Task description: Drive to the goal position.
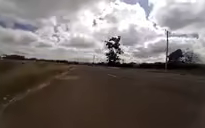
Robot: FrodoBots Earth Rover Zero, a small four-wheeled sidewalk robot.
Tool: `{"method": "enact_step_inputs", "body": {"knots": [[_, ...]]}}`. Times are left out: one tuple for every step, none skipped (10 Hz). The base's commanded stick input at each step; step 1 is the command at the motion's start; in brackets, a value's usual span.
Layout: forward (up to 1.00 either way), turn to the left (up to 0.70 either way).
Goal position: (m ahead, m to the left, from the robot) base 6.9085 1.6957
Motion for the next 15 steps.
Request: {"method": "enact_step_inputs", "body": {"knots": [[0.85, 0.02], [0.85, 0.11], [0.85, 0.34], [0.85, 0.12], [0.85, 0.0], [0.85, 0.0], [0.85, 0.0], [0.85, 0.0], [0.85, 0.09], [0.85, 0.19], [0.85, 0.33], [0.85, 0.33], [0.85, 0.33], [0.85, 0.33], [0.85, 0.22]]}}
